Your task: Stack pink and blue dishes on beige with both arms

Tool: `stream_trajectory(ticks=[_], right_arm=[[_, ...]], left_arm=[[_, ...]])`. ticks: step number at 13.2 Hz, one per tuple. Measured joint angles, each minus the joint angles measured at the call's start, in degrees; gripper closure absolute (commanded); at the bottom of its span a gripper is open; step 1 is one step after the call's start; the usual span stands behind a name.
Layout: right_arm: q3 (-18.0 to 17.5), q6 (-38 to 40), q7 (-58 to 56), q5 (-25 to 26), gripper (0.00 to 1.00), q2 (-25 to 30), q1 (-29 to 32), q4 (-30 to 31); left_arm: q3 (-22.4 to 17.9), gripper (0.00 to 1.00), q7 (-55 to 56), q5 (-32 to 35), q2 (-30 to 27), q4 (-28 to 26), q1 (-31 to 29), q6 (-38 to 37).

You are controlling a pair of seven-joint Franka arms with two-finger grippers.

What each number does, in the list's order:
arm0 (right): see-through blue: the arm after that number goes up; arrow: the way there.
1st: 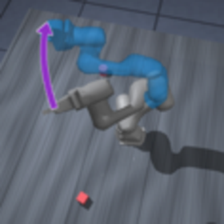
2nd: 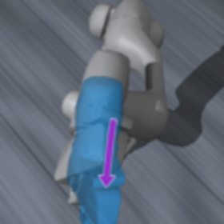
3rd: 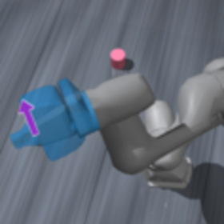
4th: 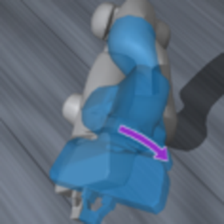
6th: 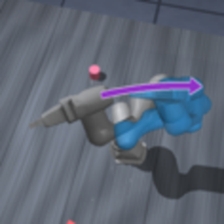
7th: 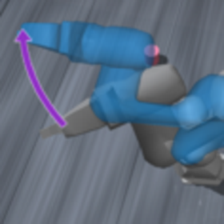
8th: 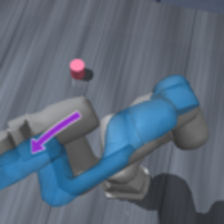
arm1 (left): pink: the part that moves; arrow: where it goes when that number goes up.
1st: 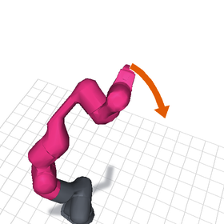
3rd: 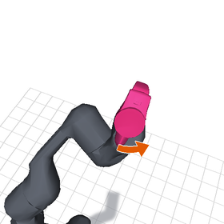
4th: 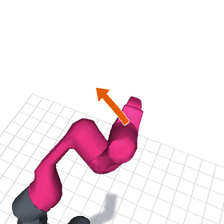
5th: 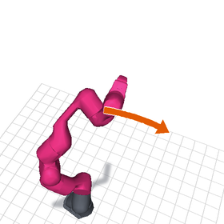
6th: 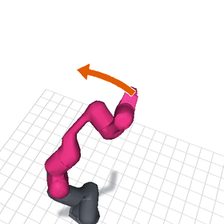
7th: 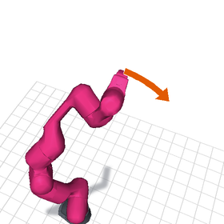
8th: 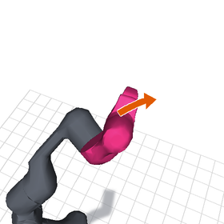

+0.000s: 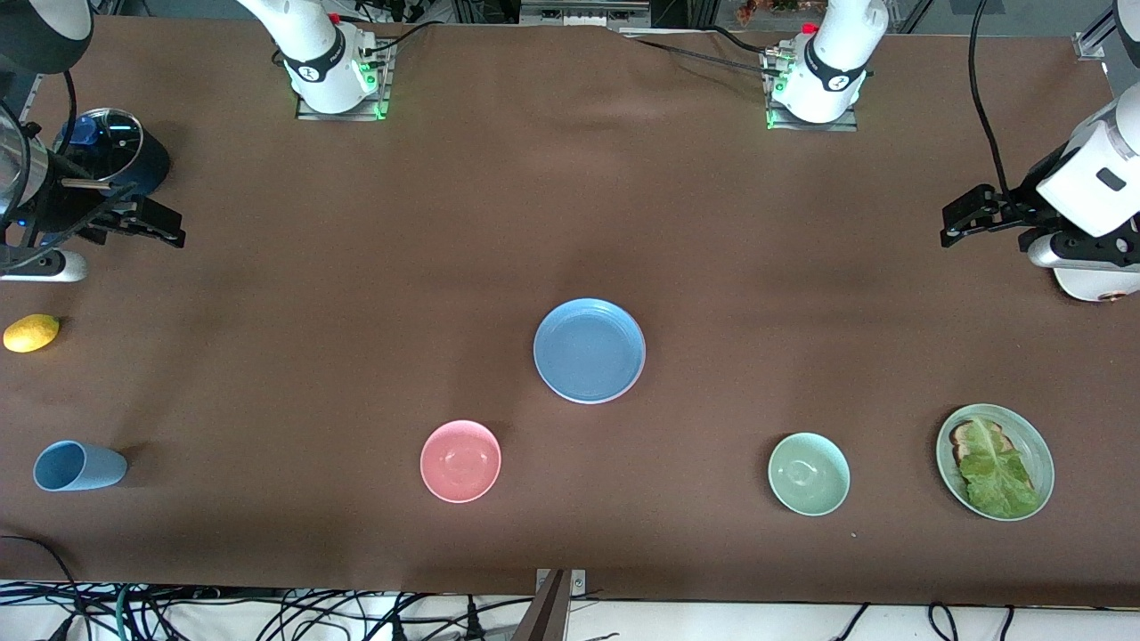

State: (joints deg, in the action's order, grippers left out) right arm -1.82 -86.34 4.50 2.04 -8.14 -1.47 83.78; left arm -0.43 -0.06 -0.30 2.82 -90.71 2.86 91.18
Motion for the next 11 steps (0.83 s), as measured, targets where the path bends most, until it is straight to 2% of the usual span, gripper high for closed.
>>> stream_trajectory(ticks=[11], right_arm=[[-0.3,0.0,3.5,0.0,0.00,0.0,-0.1,-0.3]], left_arm=[[0.0,0.00,0.0,0.0,0.0,0.0,0.0,0.0]])
